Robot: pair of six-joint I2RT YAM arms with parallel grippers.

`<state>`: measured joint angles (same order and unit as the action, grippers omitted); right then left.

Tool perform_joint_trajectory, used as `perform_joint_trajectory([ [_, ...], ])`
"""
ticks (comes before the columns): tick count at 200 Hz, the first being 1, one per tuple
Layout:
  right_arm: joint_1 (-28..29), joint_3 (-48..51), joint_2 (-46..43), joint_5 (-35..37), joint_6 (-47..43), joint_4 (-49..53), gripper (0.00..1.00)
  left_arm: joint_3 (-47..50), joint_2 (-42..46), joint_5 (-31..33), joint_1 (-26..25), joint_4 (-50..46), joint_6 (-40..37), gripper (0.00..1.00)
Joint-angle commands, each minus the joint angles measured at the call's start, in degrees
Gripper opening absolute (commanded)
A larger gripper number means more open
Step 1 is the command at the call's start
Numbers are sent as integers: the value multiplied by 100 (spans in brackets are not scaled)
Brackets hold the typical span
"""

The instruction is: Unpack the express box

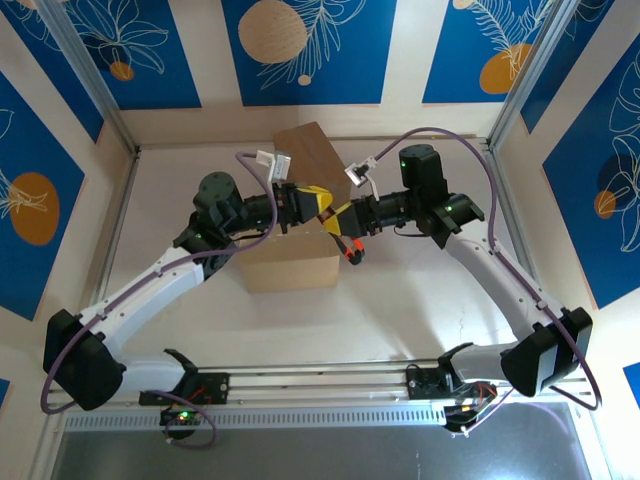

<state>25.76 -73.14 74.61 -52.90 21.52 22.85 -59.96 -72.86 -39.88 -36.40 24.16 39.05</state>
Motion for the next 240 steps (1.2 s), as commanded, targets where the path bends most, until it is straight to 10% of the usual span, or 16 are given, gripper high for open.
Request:
perform_joint_trajectory([
  [1,17,-148,-8,-57,391,-443,47,38,-37,-38,-74,35,-167,0],
  [240,8,1328,-567,-131,1216,-2855,33,-260,33,111,-67,146,25,0],
])
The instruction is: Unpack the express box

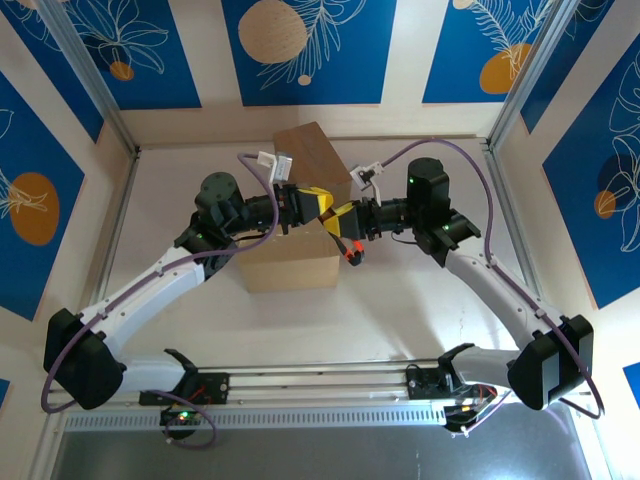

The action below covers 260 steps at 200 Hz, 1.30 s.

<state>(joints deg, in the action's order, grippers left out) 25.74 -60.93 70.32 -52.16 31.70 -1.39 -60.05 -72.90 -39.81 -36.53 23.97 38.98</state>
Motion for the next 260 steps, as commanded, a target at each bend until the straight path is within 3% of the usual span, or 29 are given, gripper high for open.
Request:
perform_joint_trajectory([
  [1,10,107,-136,-206,201,-436,34,-252,34,105,-50,168,31,0],
  [69,63,177,-161,-244,222,-530,41,-270,24,123,-50,178,33,0],
  [133,38,274,-149,-235,156,-490,43,-340,48,131,-51,117,10,0],
  [225,81,229,-194,-215,246,-596,15,-330,20,149,-53,159,31,0],
  [257,98,248,-239,-11,348,-680,0,-288,-21,89,-54,196,33,0],
  [260,97,247,-239,28,359,-682,0,-288,-15,88,-55,196,23,6],
])
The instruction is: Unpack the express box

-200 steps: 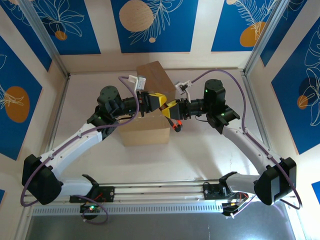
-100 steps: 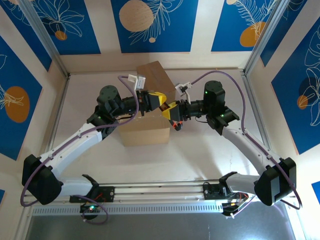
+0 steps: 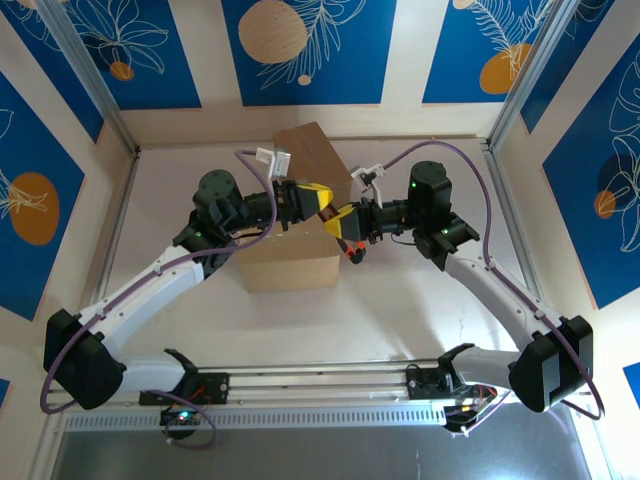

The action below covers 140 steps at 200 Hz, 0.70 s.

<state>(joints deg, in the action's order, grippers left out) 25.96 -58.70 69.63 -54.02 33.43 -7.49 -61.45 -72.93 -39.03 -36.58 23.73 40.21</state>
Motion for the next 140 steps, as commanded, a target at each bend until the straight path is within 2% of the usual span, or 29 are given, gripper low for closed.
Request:
perform_joint_trajectory([
  [1,76,16,-173,219,188,-71,0,-144,-17,9,-51,220,-104,9],
  [19,63,-76,-279,619,161,202,0,-104,61,54,-38,17,-269,58],
  [35,1,-272,-406,1185,15,900,0,-191,272,283,-23,-695,-697,78],
  [49,-166,-470,-513,1552,-86,1667,0,-369,542,714,-5,-1731,-1249,82],
  [64,-486,-508,-654,1660,-38,2250,0,-744,846,1770,10,-3294,-1760,82],
  [79,-995,-365,-792,1406,53,2672,0,-1196,980,2962,28,-4846,-2029,80],
  [97,-1646,20,-944,853,62,2966,0,-1636,904,4183,86,-6427,-1890,80],
  [115,-2122,387,-1013,413,-115,3277,0,-1892,596,4847,157,-7619,-1417,87],
  [140,-2297,725,-1116,429,-399,3681,0,-1784,235,5055,221,-8268,-836,95],
])
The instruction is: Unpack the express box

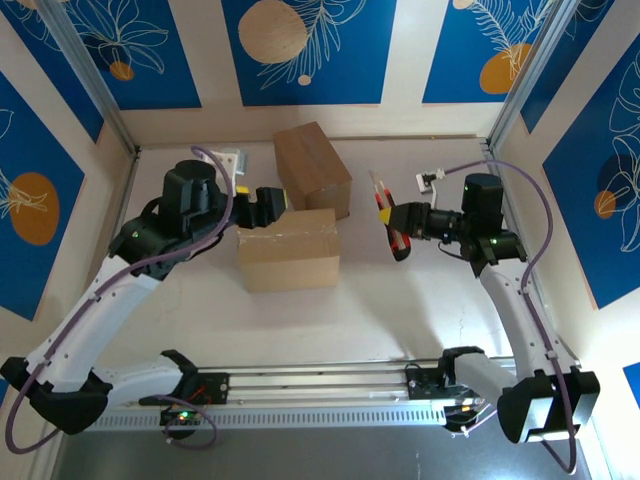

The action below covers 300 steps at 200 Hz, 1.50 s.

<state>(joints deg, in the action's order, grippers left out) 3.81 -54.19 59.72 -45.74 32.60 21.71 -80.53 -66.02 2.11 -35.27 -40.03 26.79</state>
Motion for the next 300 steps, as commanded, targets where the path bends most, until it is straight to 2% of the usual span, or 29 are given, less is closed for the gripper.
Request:
perform_joint_trajectory([
  [1,-78,281,-131,-392,-324,776,0,133,-460,945,94,-1906,527,95],
  [20,-46,504,-206,-43,-403,952,0,342,-548,1126,171,-2113,814,98],
  [31,29,651,-231,249,-395,992,0,472,-529,1344,235,-2281,939,92],
  [40,141,736,-227,541,-382,1006,0,592,-460,1533,286,-2465,1067,79],
  [48,287,774,-188,828,-369,1010,0,719,-350,1648,329,-2590,1175,58],
  [64,629,716,0,1441,-361,1019,0,1037,-4,1678,365,-2705,1367,36],
  [83,928,536,345,2157,-304,1002,0,1421,362,1437,363,-2844,1568,17],
  [100,1056,379,668,2695,-201,956,0,1815,584,1152,363,-2879,1713,7],
  [119,1099,249,960,3013,-80,832,0,2319,753,751,363,-2595,1835,4],
  [150,1229,11,1341,3271,-26,741,0,3017,711,-56,367,-1308,2033,3],
  [171,1338,-114,1479,3420,-34,773,0,3257,470,-360,366,-474,2152,2],
  [195,1411,-121,1511,3490,0,764,0,3317,194,-376,371,101,2217,1],
  [218,1468,-92,1509,3501,31,764,0,3234,-69,-176,448,225,2179,0],
  [258,1671,-80,1458,3553,105,816,0,3082,-253,112,886,184,1870,0],
  [300,1892,-57,1433,3649,233,834,0,2874,-586,-66,1258,530,1512,0],
])
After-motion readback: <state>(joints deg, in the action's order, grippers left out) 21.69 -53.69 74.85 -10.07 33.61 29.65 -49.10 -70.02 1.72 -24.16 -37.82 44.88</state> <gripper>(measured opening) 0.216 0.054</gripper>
